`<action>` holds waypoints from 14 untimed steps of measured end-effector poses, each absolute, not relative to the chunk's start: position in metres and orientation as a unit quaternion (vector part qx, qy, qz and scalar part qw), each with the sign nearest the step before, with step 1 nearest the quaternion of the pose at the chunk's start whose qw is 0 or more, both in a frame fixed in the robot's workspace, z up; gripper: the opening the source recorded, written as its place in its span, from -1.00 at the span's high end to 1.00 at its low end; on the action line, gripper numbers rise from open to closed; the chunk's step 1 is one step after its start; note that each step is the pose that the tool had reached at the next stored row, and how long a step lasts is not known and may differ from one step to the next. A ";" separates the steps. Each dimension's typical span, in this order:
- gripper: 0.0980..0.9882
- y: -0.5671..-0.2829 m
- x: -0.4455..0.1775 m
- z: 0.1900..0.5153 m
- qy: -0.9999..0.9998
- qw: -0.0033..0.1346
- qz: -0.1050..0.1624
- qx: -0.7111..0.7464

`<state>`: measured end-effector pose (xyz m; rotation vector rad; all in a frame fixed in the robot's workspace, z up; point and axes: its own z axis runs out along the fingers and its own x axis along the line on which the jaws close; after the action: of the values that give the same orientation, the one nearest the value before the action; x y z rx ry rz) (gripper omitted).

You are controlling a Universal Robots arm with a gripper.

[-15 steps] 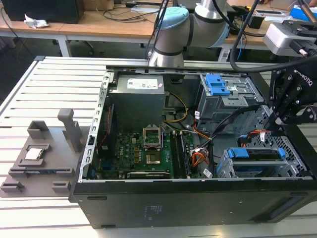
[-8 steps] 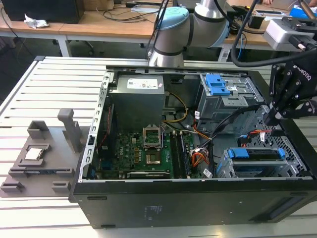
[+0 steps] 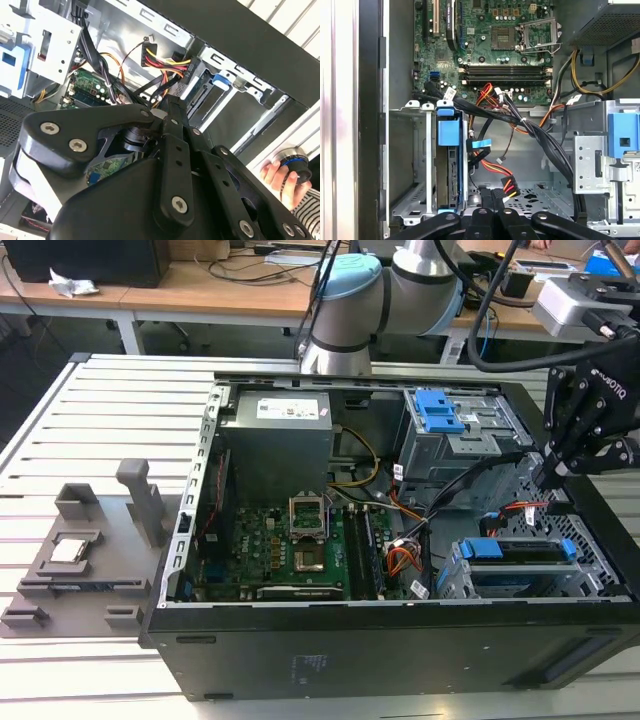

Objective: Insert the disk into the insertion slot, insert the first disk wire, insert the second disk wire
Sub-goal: 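Insert the first disk wire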

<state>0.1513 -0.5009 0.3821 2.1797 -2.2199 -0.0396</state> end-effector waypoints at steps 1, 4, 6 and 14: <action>0.98 -0.500 0.152 0.381 -0.713 0.015 -0.013 0.701; 0.98 -0.499 0.157 0.378 -0.713 0.018 -0.010 0.700; 0.98 -0.499 0.163 0.378 -0.713 0.027 -0.001 0.701; 0.98 -0.499 0.171 0.372 -0.711 0.029 0.002 0.703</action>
<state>0.1709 -0.4993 0.3720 2.1676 -2.1928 0.0049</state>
